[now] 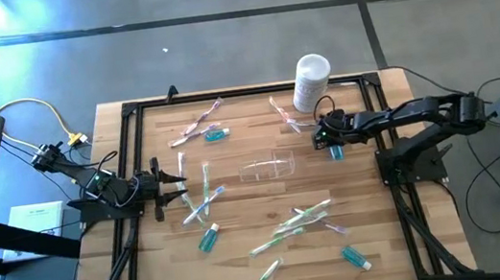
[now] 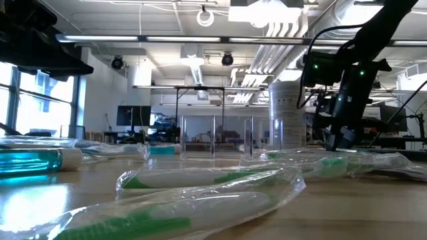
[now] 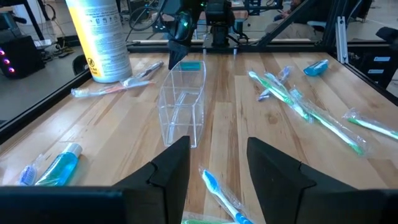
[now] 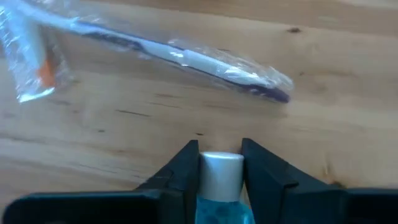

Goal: Pick & Place toothbrushing station
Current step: Put the blue mouthwash bottle into the transparent organizer

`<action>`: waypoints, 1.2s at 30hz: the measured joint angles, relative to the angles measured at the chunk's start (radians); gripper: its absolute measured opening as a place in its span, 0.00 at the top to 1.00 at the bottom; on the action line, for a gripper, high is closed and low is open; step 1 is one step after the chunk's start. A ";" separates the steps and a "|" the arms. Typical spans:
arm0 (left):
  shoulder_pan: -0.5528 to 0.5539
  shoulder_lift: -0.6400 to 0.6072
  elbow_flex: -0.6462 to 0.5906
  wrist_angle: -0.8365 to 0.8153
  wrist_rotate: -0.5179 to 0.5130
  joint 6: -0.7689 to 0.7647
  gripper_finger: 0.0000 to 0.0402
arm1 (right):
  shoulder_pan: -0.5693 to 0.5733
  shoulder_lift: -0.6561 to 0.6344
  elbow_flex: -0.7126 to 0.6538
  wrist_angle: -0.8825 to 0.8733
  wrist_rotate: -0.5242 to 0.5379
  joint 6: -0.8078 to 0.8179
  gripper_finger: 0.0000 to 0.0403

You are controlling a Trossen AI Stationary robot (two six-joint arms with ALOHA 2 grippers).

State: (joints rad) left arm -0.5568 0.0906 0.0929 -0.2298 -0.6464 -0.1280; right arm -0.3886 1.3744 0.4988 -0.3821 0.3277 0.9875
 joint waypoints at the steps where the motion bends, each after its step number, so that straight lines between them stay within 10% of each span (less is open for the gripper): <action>1: 0.000 0.000 0.000 0.000 0.000 0.000 0.61 | 0.000 0.000 0.000 0.004 0.004 -0.035 0.78; 14: 0.000 0.000 0.000 0.000 0.000 0.000 0.61 | 0.103 -0.067 -0.001 0.112 0.043 -0.228 0.78; 27: 0.000 0.000 0.000 0.000 0.000 -0.008 0.61 | 0.329 -0.329 0.000 0.514 -0.018 -0.491 0.78; 36: 0.000 0.000 -0.001 0.019 -0.024 0.000 0.61 | 0.408 -0.216 0.000 0.940 -0.040 -0.826 0.78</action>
State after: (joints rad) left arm -0.5568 0.0902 0.0921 -0.2104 -0.6707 -0.1280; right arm 0.0192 1.1581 0.4984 0.5579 0.2874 0.1619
